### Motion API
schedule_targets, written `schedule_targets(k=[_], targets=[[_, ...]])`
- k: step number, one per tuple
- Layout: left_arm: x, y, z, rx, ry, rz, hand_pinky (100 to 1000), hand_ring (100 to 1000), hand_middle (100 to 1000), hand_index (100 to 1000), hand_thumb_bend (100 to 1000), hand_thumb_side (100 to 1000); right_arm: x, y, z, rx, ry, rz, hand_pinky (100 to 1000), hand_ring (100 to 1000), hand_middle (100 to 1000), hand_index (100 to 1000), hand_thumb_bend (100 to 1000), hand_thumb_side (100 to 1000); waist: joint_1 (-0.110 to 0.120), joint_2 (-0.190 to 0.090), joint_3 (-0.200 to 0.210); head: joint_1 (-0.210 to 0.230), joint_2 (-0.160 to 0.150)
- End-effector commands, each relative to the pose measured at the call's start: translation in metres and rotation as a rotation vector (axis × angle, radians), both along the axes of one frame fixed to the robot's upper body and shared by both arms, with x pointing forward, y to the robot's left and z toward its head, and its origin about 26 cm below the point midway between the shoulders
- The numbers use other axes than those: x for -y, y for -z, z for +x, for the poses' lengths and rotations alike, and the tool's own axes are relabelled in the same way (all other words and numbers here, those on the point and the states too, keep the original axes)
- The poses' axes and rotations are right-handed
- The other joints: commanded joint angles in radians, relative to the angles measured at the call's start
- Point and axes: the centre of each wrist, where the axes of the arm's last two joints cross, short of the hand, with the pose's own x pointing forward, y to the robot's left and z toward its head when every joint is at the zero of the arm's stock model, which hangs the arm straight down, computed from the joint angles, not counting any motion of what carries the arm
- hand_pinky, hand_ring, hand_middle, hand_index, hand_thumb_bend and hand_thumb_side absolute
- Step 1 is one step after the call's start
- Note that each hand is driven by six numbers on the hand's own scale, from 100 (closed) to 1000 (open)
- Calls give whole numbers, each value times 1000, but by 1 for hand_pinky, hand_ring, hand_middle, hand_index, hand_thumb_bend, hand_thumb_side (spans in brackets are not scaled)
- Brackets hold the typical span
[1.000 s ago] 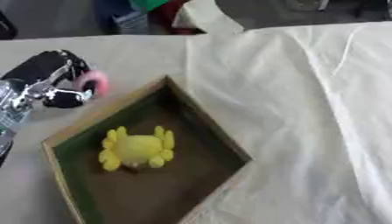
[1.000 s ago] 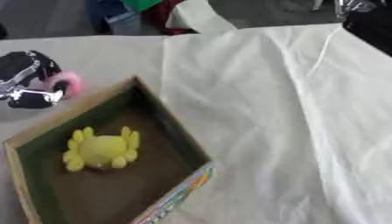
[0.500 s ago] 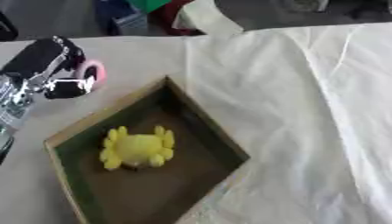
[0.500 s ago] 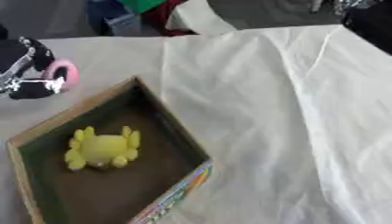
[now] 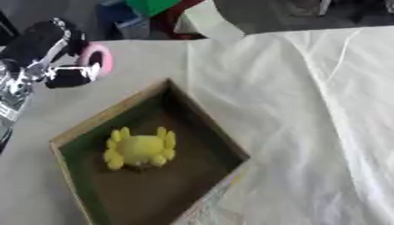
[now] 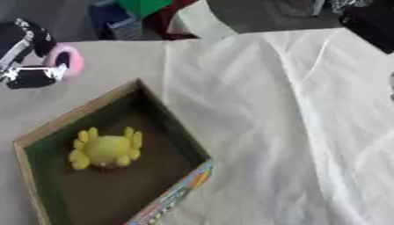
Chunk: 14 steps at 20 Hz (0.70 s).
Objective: Pick up objects on the table and place them in the box.
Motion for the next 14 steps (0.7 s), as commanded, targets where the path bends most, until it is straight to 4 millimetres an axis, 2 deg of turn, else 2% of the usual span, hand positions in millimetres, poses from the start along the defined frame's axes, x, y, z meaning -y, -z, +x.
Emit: schedule_targets(k=[1, 6, 12, 14], targets=[[5, -31, -20, 61, 64, 8, 237, 473, 419, 516, 100, 334, 3, -8, -5, 35, 16, -6, 661, 685, 514, 801, 100, 375, -1, -34, 5, -6, 6], [31, -48, -64, 97, 225, 57, 260, 491, 441, 535, 100, 327, 4, -8, -5, 36, 24, -10, 660, 686, 516, 800, 100, 373, 1, -50, 23, -23, 18], [58, -48, -127, 118, 385, 128, 272, 500, 456, 547, 100, 272, 1, -9, -5, 43, 19, -21, 660, 687, 520, 800, 100, 368, -2, -66, 45, -39, 31], [64, -45, -135, 113, 421, 131, 272, 501, 458, 550, 100, 260, 1, -8, -4, 41, 18, -21, 660, 687, 520, 800, 100, 370, -4, -70, 53, -41, 35]])
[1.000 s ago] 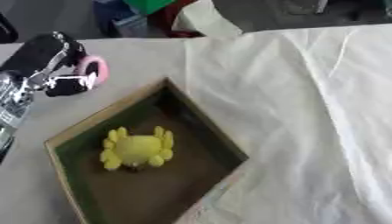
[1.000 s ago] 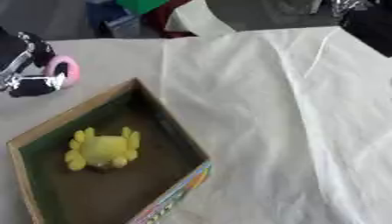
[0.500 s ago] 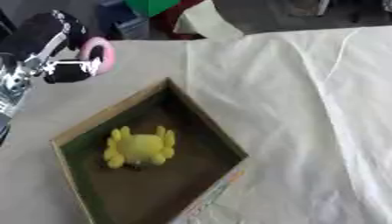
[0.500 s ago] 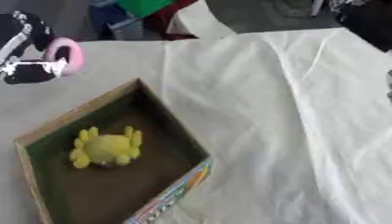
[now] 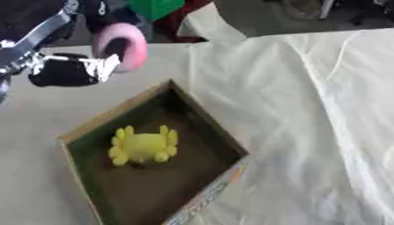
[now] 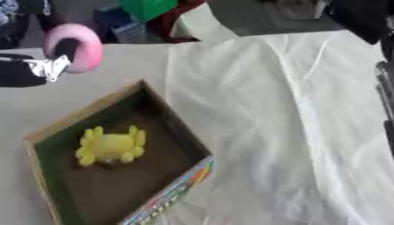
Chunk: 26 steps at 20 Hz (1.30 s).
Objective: Pick up objects on the table and place them in the box.
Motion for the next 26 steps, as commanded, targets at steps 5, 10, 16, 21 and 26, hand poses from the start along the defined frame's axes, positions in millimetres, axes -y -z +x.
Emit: schedule_targets(k=[5, 10, 16, 21, 26], targets=[[17, 10, -20, -3, 122, 45, 277, 505, 469, 561, 100, 248, -1, -8, -4, 34, 3, -19, 660, 687, 521, 800, 100, 369, -11, -35, 18, -8, 14], [26, 29, -19, -75, 160, 100, 294, 519, 481, 575, 100, 248, -2, -7, -3, 30, -3, -19, 661, 688, 522, 801, 100, 370, -15, -38, 23, -9, 14], [30, 49, -19, -173, 152, 170, 335, 555, 490, 591, 100, 229, -2, -6, -3, 26, -6, -16, 661, 688, 523, 801, 100, 372, -18, -39, 28, -11, 17], [34, 65, -20, -255, 132, 271, 407, 611, 545, 694, 100, 211, -3, -5, -3, 20, -12, -14, 662, 695, 523, 801, 100, 375, -21, -39, 29, -12, 16], [37, 75, -21, -315, 106, 377, 450, 662, 608, 756, 100, 217, -3, -4, -3, 17, -16, -12, 663, 698, 524, 801, 100, 378, -21, -39, 29, -12, 18]])
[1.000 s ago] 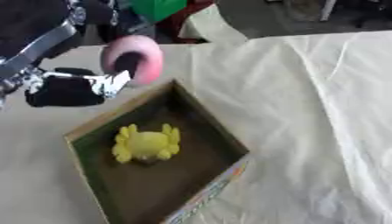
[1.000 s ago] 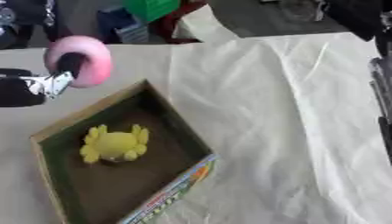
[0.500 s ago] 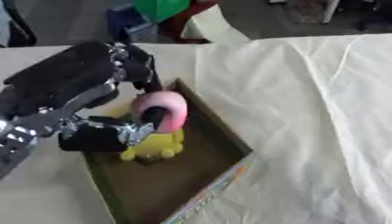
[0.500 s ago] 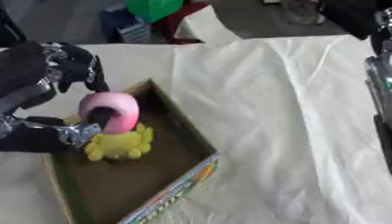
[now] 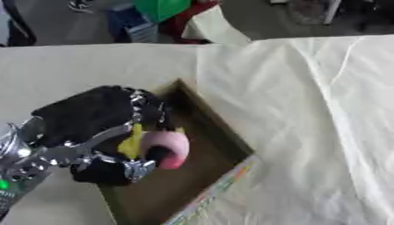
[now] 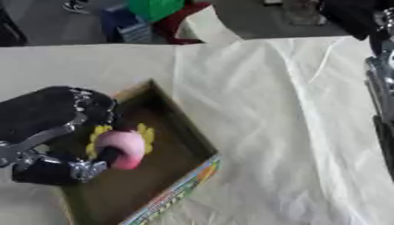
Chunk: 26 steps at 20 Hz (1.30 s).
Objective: Pick up objects on the table and place them in the box.
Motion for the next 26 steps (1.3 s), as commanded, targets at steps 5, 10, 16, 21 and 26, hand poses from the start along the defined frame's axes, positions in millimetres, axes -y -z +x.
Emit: schedule_targets(k=[5, 10, 16, 21, 26], targets=[[2, 0, -4, -32, -20, 133, 553, 768, 726, 872, 143, 467, 1, -7, -4, 24, 2, -13, 663, 699, 524, 801, 100, 383, -3, -24, -1, -1, 10], [1, -4, -4, 23, -39, 158, 664, 872, 833, 940, 466, 892, 1, -6, -4, 19, 0, -12, 664, 700, 525, 801, 100, 385, -3, -26, 2, 0, 13], [-2, -12, -2, 107, -47, 96, 692, 903, 868, 956, 524, 958, 1, -5, -4, 18, -1, -11, 664, 701, 526, 801, 100, 387, -4, -31, 5, 0, 21], [-17, -29, 2, 172, -67, -197, 624, 849, 809, 924, 327, 1000, 0, -6, -4, 27, -2, -8, 664, 703, 529, 802, 100, 391, -4, -42, 18, -17, 35], [-44, -36, 8, 192, -114, -687, 560, 795, 750, 903, 118, 1000, -3, -5, -6, 48, 3, 3, 666, 707, 536, 804, 100, 397, -3, -56, 32, -45, 36]])
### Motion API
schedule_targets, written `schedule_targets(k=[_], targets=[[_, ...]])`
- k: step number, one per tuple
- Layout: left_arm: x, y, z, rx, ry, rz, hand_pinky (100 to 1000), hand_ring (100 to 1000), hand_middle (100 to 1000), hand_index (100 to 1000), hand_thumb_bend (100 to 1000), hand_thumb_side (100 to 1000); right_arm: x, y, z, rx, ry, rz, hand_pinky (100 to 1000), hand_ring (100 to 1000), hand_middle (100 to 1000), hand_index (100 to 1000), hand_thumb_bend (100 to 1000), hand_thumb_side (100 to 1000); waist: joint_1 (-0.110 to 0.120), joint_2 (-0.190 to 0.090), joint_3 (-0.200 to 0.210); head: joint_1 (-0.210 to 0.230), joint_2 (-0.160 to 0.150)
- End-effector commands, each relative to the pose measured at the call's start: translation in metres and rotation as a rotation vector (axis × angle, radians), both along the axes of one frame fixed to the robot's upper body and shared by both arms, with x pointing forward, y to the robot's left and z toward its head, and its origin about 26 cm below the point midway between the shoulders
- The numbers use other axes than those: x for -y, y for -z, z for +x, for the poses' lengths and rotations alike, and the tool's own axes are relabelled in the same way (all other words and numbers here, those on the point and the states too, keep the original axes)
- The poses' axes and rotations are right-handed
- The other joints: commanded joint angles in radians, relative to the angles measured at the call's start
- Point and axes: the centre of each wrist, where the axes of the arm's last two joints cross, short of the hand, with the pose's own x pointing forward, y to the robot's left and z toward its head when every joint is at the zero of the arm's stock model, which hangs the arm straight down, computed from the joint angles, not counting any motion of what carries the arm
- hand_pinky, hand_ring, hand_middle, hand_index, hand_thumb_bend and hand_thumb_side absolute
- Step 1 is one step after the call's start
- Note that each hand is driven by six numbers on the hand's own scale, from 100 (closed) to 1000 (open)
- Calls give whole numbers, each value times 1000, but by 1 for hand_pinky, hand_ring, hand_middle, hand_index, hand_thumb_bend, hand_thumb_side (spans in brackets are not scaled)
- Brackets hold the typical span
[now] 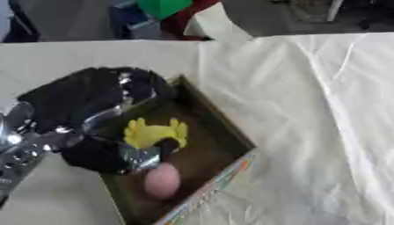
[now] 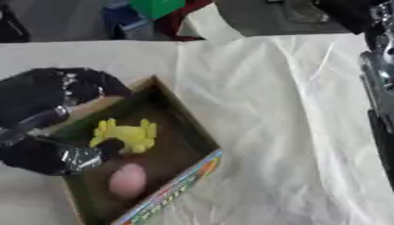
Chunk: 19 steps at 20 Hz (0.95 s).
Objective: Pick up objects on the table and place them in the box.
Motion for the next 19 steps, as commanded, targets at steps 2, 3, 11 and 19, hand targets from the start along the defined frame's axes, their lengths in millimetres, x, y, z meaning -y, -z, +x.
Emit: schedule_targets(k=[2, 3, 11, 19], targets=[[-25, -14, 0, 59, 8, -404, 549, 781, 739, 902, 100, 1000, -4, -10, -7, 65, 1, -5, 669, 712, 543, 807, 100, 398, -2, -30, 7, -19, 2], [-31, -14, 1, 63, 11, -491, 548, 780, 739, 903, 100, 1000, -5, -10, -8, 74, -2, -4, 669, 712, 544, 808, 100, 398, -2, -31, 8, -21, 2], [-78, 0, 2, 157, 46, -1030, 528, 742, 704, 876, 114, 1000, -10, -12, -11, 211, -13, 16, 669, 726, 589, 821, 100, 426, -4, -36, 21, -35, 14], [-105, 34, -2, 247, 69, -1243, 535, 714, 667, 864, 143, 1000, -5, -4, -10, 382, -9, 32, 668, 757, 629, 832, 100, 467, -12, -40, 31, -63, 9]])
